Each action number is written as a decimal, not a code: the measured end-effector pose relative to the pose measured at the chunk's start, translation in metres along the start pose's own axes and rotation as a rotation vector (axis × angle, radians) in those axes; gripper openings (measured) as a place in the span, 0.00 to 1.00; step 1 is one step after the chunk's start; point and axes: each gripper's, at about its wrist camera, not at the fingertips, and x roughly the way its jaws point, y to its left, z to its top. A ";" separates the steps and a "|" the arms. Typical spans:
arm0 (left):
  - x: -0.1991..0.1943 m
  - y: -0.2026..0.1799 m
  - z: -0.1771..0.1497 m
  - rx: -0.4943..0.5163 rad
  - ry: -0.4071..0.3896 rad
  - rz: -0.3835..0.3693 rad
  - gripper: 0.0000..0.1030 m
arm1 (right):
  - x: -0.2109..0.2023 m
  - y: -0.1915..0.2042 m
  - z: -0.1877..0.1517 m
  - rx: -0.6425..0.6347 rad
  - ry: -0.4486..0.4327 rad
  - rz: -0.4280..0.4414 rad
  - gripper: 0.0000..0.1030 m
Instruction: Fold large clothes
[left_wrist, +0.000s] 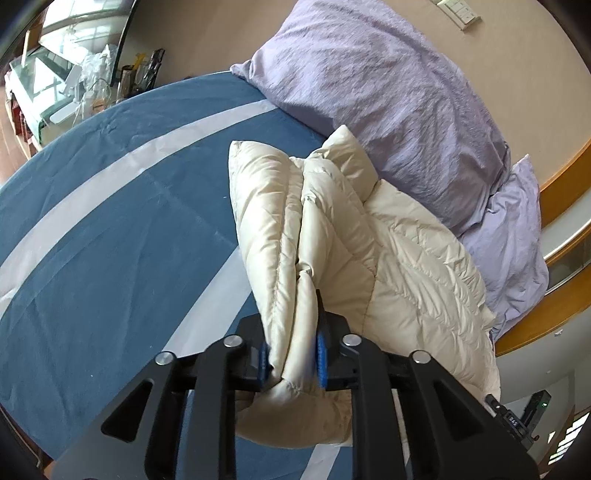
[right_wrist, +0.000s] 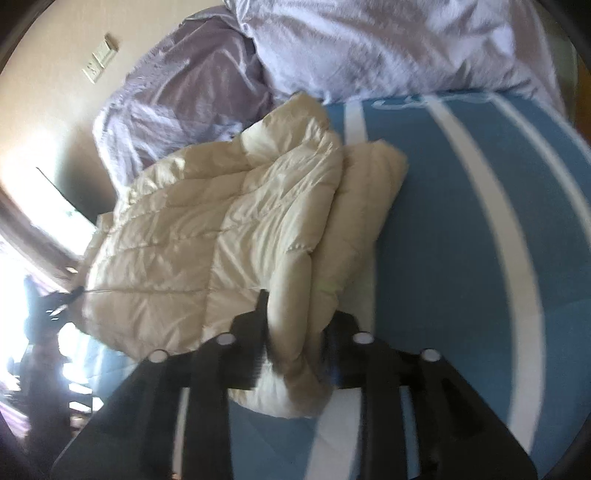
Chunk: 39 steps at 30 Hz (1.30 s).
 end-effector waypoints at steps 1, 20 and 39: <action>0.000 0.001 0.000 -0.003 0.000 0.007 0.25 | -0.006 0.002 0.002 -0.013 -0.027 -0.032 0.41; 0.022 0.012 0.004 -0.091 0.044 0.021 0.80 | 0.030 0.076 0.013 -0.228 -0.117 -0.180 0.48; 0.002 -0.018 0.012 -0.183 -0.040 -0.204 0.19 | 0.073 0.068 0.004 -0.193 -0.018 -0.206 0.51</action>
